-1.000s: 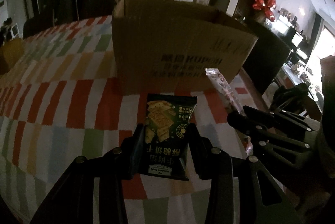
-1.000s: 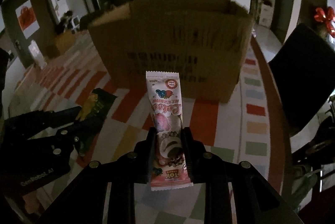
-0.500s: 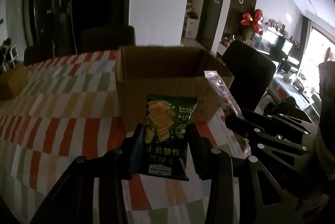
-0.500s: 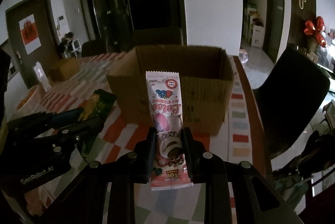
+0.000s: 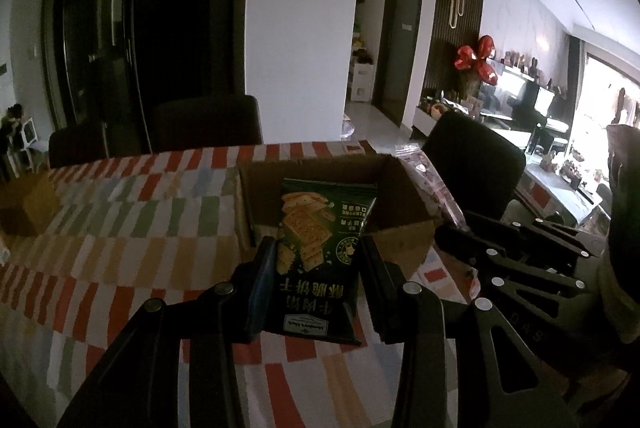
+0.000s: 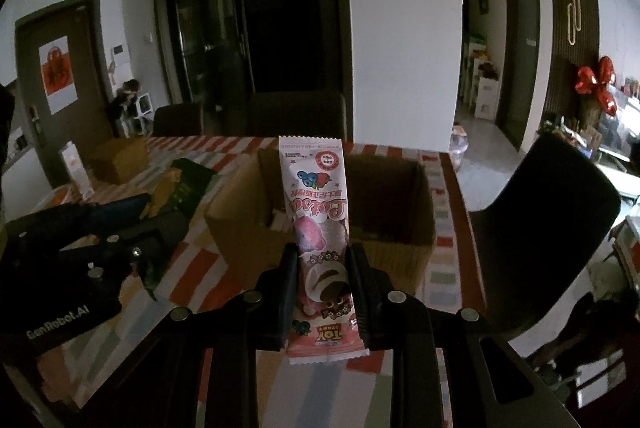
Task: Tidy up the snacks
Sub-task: 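Lower the cracker bag into the box with the left tool while the right tool drops the candy packet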
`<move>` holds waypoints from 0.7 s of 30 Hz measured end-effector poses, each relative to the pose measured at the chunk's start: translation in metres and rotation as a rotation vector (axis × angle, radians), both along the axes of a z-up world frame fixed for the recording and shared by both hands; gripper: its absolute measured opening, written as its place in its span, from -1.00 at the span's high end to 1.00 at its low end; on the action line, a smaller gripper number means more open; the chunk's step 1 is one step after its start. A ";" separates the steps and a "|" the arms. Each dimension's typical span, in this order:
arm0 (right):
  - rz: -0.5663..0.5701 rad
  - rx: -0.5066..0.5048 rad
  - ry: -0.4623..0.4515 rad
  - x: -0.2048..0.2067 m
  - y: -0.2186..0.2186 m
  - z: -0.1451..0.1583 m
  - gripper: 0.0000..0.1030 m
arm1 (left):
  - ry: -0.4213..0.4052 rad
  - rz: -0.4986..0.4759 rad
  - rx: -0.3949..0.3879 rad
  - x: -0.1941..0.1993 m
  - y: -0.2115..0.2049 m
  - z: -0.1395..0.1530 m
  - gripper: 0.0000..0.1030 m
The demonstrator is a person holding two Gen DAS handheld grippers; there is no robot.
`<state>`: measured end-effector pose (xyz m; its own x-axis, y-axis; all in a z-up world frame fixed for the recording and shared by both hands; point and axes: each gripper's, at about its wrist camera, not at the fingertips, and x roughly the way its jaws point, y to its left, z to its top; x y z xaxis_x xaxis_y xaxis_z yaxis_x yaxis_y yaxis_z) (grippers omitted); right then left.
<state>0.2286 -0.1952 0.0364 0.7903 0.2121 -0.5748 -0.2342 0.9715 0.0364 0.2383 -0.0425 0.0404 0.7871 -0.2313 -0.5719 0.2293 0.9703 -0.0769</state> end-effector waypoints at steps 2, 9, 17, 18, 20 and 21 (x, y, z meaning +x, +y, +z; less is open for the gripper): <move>-0.002 -0.008 -0.007 0.005 0.001 0.005 0.49 | -0.002 0.001 0.003 0.006 0.001 0.004 0.21; -0.015 -0.034 -0.012 0.024 0.002 0.018 0.49 | 0.028 -0.027 -0.020 0.033 0.004 0.015 0.21; -0.007 -0.069 0.029 0.053 0.003 0.015 0.49 | 0.068 -0.042 -0.021 0.063 0.002 0.019 0.21; -0.008 -0.072 0.037 0.056 0.002 0.014 0.49 | 0.075 -0.045 -0.022 0.068 0.002 0.019 0.21; -0.004 -0.080 0.053 0.064 0.002 0.012 0.49 | 0.093 -0.047 -0.022 0.080 0.000 0.017 0.21; -0.004 -0.085 0.060 0.068 0.002 0.011 0.49 | 0.101 -0.048 -0.023 0.084 0.000 0.016 0.21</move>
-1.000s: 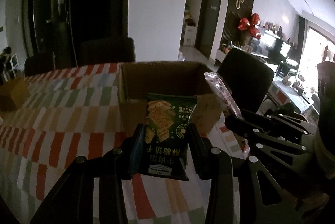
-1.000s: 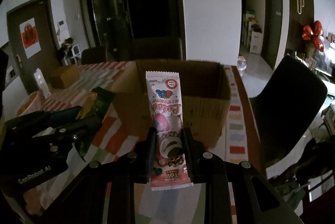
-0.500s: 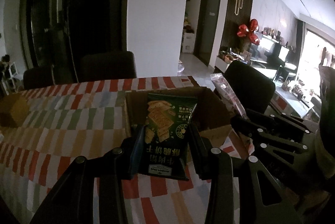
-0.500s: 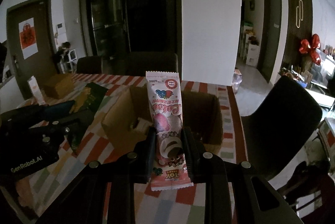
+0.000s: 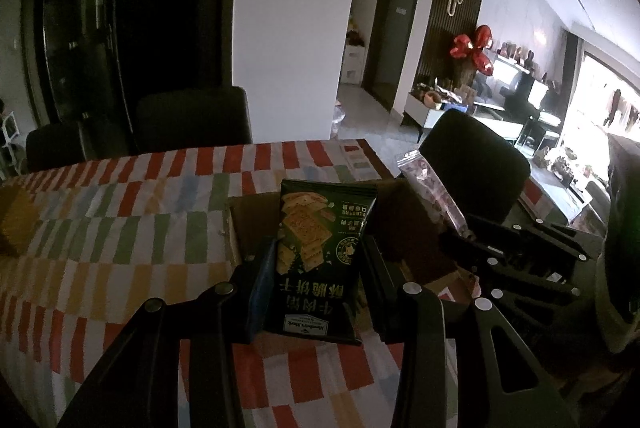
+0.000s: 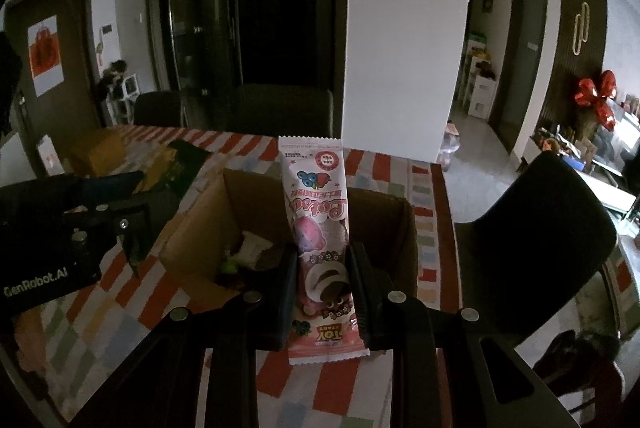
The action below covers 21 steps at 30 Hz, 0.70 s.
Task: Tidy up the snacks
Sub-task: 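Lower the cracker bag into the box with the left tool while the right tool drops the candy packet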
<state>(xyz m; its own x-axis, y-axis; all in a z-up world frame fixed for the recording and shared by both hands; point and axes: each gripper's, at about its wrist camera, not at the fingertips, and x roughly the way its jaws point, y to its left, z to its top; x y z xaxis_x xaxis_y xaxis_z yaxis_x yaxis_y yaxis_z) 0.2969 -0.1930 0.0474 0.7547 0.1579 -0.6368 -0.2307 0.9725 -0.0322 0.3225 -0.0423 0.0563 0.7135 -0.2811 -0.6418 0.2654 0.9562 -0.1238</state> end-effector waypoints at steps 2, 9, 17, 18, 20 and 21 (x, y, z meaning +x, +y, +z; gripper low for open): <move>-0.001 -0.008 0.012 0.009 0.001 -0.002 0.49 | 0.020 -0.004 0.000 0.009 -0.001 -0.003 0.21; -0.015 0.003 0.051 0.031 -0.005 -0.012 0.49 | 0.070 -0.013 0.015 0.033 -0.007 -0.018 0.20; -0.046 -0.017 0.054 0.041 -0.006 -0.018 0.20 | 0.061 0.017 0.066 0.043 -0.010 -0.020 -0.04; -0.047 -0.017 0.052 0.039 -0.006 -0.019 0.17 | 0.052 0.028 0.077 0.041 -0.009 -0.019 -0.05; -0.051 -0.018 0.046 0.036 -0.006 -0.016 0.16 | 0.041 0.036 0.086 0.035 -0.008 -0.019 -0.07; -0.050 -0.013 0.043 0.031 -0.006 -0.016 0.16 | 0.035 0.040 0.093 0.029 -0.008 -0.018 -0.09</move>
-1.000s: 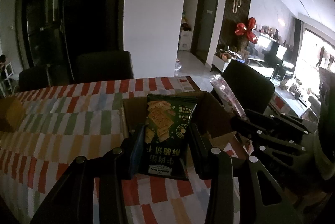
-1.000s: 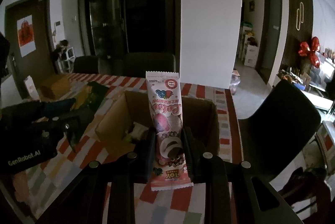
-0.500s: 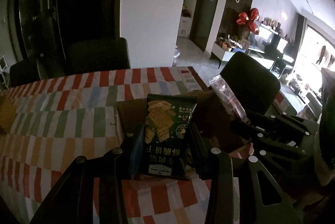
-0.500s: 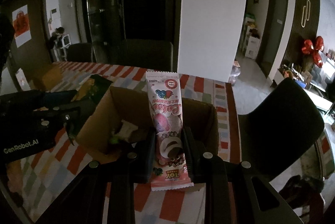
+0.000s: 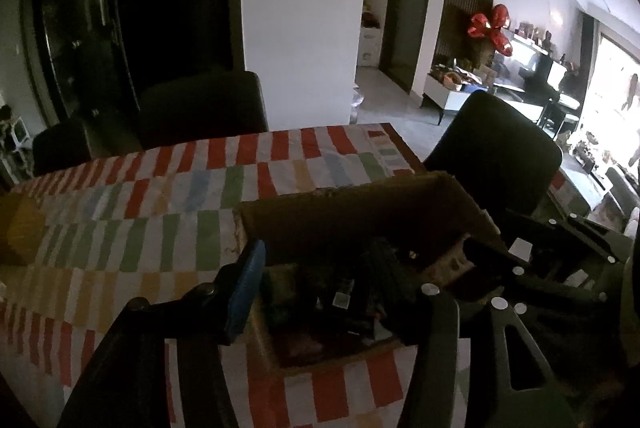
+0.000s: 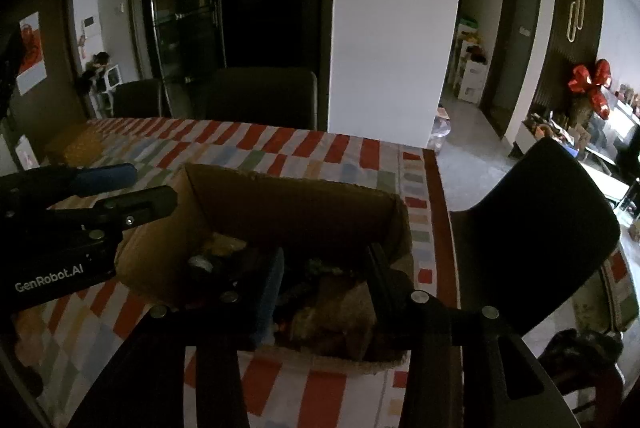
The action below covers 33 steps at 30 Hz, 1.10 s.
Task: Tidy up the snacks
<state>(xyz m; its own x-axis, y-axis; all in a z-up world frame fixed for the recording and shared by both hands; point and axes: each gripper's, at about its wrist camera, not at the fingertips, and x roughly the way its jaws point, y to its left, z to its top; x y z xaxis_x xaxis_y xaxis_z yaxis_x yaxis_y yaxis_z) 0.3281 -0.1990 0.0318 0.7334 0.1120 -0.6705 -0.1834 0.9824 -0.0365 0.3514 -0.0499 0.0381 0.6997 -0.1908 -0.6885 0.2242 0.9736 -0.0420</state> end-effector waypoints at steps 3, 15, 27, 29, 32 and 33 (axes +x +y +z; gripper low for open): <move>-0.011 0.016 -0.012 -0.011 -0.003 0.002 0.07 | -0.033 0.008 0.009 -0.015 0.003 0.003 -0.13; -0.056 0.107 -0.079 -0.081 -0.009 0.021 -0.19 | -0.116 0.024 -0.013 -0.093 0.010 0.022 -0.25; -0.074 0.078 -0.139 -0.141 -0.003 0.024 -0.44 | -0.167 0.048 -0.016 -0.160 0.019 0.024 -0.42; -0.077 0.078 -0.140 -0.149 -0.002 0.023 -0.47 | -0.170 0.058 -0.014 -0.169 0.020 0.022 -0.51; -0.092 0.075 -0.146 -0.161 -0.003 0.023 -0.52 | -0.175 0.066 -0.016 -0.183 0.023 0.020 -0.62; -0.098 0.070 -0.149 -0.165 -0.003 0.022 -0.53 | -0.179 0.072 -0.015 -0.186 0.024 0.019 -0.64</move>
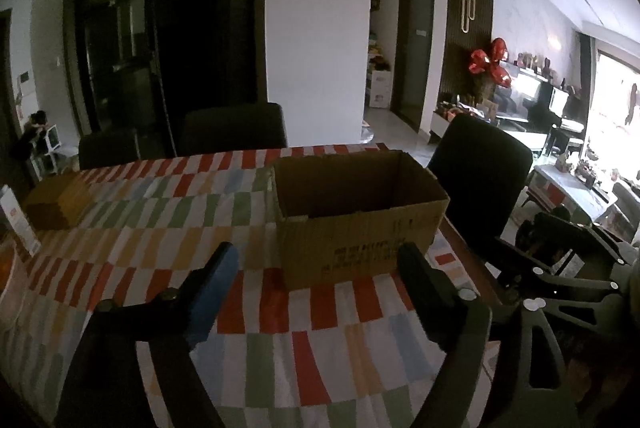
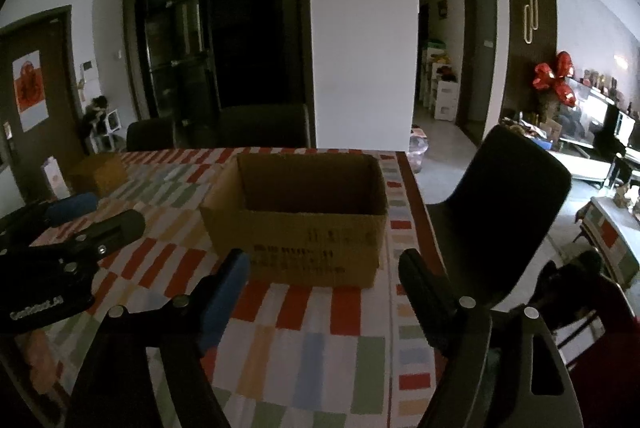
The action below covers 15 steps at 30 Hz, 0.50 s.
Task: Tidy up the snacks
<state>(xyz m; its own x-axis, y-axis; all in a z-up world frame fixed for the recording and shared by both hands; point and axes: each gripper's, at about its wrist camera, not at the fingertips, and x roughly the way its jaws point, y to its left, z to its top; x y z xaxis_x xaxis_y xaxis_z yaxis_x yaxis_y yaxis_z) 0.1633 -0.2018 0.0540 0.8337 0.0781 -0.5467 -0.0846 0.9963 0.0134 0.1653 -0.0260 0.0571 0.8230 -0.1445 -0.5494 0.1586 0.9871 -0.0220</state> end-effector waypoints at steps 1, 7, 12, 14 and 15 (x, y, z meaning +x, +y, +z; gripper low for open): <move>-0.006 -0.007 -0.004 -0.005 -0.002 0.000 -0.55 | -0.008 0.007 0.005 -0.005 0.001 -0.001 -0.67; -0.029 -0.030 -0.021 -0.023 -0.001 0.000 -0.63 | -0.013 0.034 0.007 -0.026 0.004 -0.006 -0.80; -0.042 -0.024 -0.029 -0.037 -0.001 -0.001 -0.66 | -0.032 0.043 0.010 -0.038 0.006 -0.006 -0.89; -0.043 -0.026 -0.031 -0.042 -0.002 -0.001 -0.67 | -0.051 0.050 0.018 -0.044 0.006 -0.005 -0.95; -0.044 -0.025 -0.033 -0.044 -0.002 -0.001 -0.67 | -0.058 0.051 0.025 -0.046 0.006 -0.004 -0.97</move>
<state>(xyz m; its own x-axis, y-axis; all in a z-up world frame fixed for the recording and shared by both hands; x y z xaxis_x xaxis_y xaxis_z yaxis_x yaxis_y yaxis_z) 0.1197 -0.2036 0.0532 0.8537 0.0276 -0.5201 -0.0408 0.9991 -0.0141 0.1191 -0.0204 0.0535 0.8595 -0.0888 -0.5034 0.1087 0.9940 0.0103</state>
